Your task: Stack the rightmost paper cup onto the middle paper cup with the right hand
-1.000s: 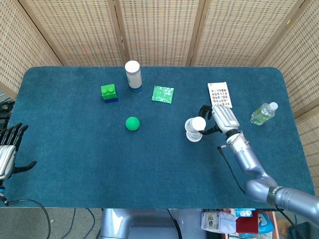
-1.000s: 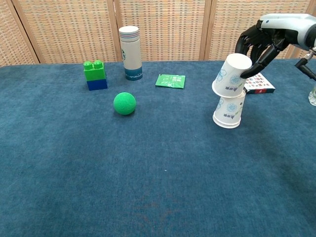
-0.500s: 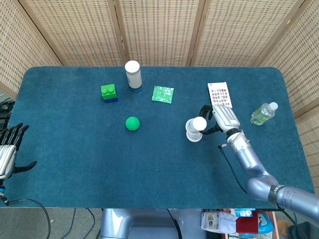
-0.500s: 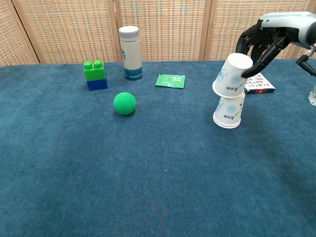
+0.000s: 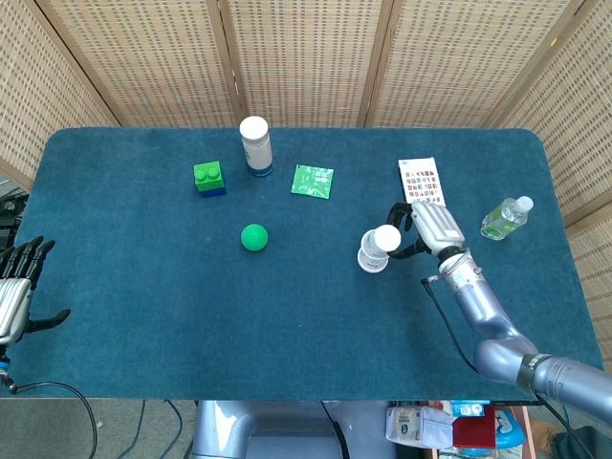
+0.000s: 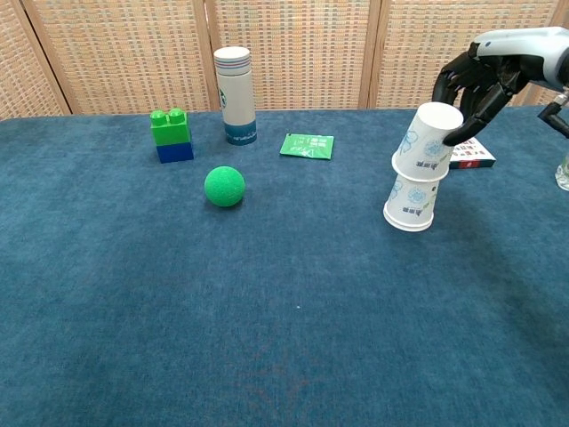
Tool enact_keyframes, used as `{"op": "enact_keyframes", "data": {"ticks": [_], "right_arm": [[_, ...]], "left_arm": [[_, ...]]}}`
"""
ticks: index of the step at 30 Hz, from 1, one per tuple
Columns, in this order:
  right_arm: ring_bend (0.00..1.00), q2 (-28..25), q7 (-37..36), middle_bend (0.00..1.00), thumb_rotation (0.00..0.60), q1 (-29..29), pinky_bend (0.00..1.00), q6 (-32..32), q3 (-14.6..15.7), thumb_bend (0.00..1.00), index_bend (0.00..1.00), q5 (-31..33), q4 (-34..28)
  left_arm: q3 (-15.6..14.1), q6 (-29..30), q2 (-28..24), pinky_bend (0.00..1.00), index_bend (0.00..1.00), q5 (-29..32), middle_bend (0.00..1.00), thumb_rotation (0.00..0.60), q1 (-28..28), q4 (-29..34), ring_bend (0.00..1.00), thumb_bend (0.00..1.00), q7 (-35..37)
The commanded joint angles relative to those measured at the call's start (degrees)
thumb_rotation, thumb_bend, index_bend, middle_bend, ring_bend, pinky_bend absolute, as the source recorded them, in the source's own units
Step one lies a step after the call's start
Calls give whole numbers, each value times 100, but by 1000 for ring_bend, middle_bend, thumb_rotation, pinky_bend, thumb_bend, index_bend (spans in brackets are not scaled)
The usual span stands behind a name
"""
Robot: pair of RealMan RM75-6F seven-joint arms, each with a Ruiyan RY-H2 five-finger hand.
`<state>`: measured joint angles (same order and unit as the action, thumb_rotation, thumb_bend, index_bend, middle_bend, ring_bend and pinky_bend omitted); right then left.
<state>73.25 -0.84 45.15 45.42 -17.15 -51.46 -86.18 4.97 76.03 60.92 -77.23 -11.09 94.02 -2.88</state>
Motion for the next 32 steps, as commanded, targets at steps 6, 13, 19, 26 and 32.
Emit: {"op": "enact_keyframes", "data": {"ticks": [6,13,19,26,32], "right_arm": [[24,-166,-213,21,600,21,117,-392,77,4,116,-225,-79],[0,-410,-663,0,600,-330,0,126,36,0,4,-936,-465],[0,-739,-949,0,600,-1330,0,1725,580,0,4,-2609,-695],[0,-633,-350,0,600,-2686,0,3888,1432,0,4,-3903,-124],[0,-652,-95,0,600,-3196,0,4467,1580,0,4,-3983,-201]], "left_arm": [[3,-12,13,0,0,23,0,600,-9,-9,0,182,-24],[5,-1,9,0,0,25,0,600,-4,-6,0,183,1],[-1,182,31,0,0,-57,0,600,77,-33,0,182,82],[-99,430,159,0,0,-256,0,600,218,-146,0,183,140],[-165,637,258,0,0,-466,0,600,313,-245,0,183,211]]}}
